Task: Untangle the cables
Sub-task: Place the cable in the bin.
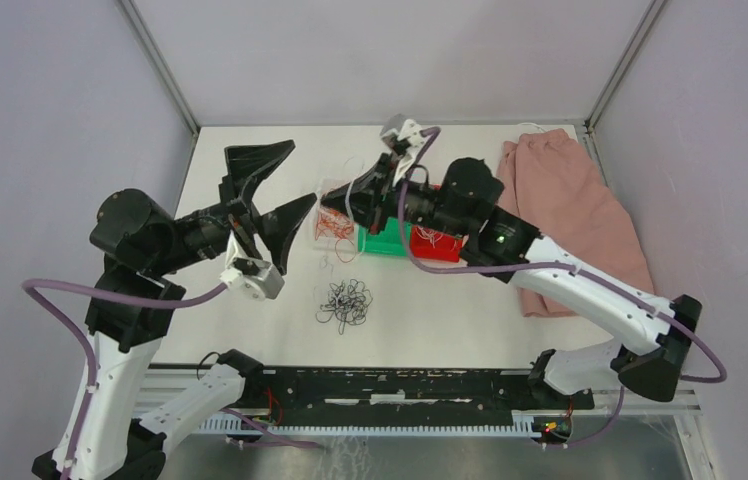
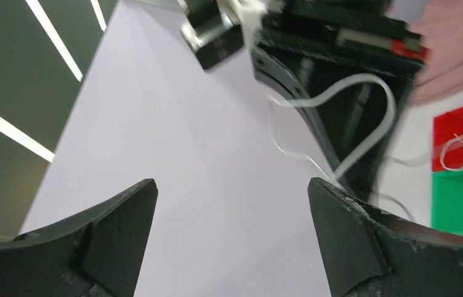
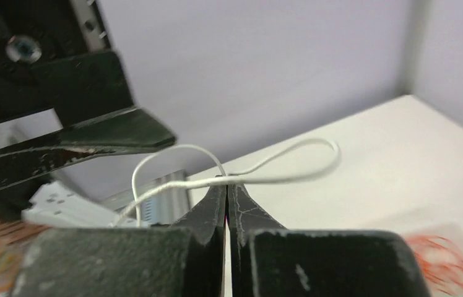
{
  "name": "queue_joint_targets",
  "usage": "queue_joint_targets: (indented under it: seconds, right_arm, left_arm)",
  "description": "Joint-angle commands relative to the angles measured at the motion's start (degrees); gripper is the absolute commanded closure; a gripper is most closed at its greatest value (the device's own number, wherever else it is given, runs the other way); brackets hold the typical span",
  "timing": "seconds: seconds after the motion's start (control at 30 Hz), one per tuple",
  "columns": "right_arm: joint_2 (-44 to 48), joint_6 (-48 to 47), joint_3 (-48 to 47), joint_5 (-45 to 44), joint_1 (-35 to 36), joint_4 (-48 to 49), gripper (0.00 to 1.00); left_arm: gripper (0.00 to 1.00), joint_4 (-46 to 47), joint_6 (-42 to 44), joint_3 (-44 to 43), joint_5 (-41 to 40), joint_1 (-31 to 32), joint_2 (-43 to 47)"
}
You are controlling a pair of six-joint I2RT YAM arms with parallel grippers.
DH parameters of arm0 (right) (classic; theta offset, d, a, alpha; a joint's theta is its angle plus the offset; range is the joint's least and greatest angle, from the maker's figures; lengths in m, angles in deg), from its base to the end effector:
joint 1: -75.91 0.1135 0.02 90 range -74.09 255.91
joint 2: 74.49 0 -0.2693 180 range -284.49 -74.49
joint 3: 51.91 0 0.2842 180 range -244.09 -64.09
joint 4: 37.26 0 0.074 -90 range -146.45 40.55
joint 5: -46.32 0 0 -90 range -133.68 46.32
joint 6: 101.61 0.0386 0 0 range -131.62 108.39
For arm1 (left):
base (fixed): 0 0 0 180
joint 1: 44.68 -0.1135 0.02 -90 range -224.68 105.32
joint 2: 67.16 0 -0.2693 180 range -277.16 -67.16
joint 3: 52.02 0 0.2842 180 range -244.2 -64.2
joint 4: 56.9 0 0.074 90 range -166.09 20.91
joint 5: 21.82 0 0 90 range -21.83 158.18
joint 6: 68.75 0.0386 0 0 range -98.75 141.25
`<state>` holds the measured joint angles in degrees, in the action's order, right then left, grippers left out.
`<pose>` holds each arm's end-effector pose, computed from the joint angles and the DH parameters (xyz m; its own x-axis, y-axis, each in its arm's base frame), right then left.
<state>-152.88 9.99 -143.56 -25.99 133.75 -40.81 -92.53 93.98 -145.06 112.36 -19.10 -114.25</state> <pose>0.1772 0.3039 0.4612 -0.2721 0.2261 -0.9353 -0.9312 0.1832 0.3152 0.1095 -0.0822 0.5332 0.9342 0.3120 -0.1729 0.1212 0.1780 0.9765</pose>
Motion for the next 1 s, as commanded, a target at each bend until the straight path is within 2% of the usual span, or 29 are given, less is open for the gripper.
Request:
queue_joint_targets:
  seconds: [0.0,0.13,0.37,0.53,0.97]
  right_arm:
    - [6.22,-5.56,-2.09,-6.47,-8.02,-9.13,0.99]
    - [7.00,-8.19,-2.90,-9.84,-13.59,-13.84,0.99]
    - [4.57,-13.52,-3.70,-16.15,-18.63,-17.69,1.00]
    - [2.56,-15.80,-2.41,-19.30,-21.58,-17.21,0.99]
    - [-2.68,-21.23,0.72,-27.21,-26.81,-14.22,0.99]
  left_arm:
    - [0.00,-12.41,-0.22,-3.22,-6.38,-0.05,-1.71]
    - [0.01,-19.69,-1.08,-2.40,-8.84,-0.06,-2.11]
    - [0.01,-29.15,-7.37,0.33,-11.66,-0.05,-2.42]
    - [0.01,-28.88,-7.96,3.34,-10.96,-0.09,0.15]
    - [0.01,-27.80,-11.38,4.38,-11.09,-0.02,2.56]
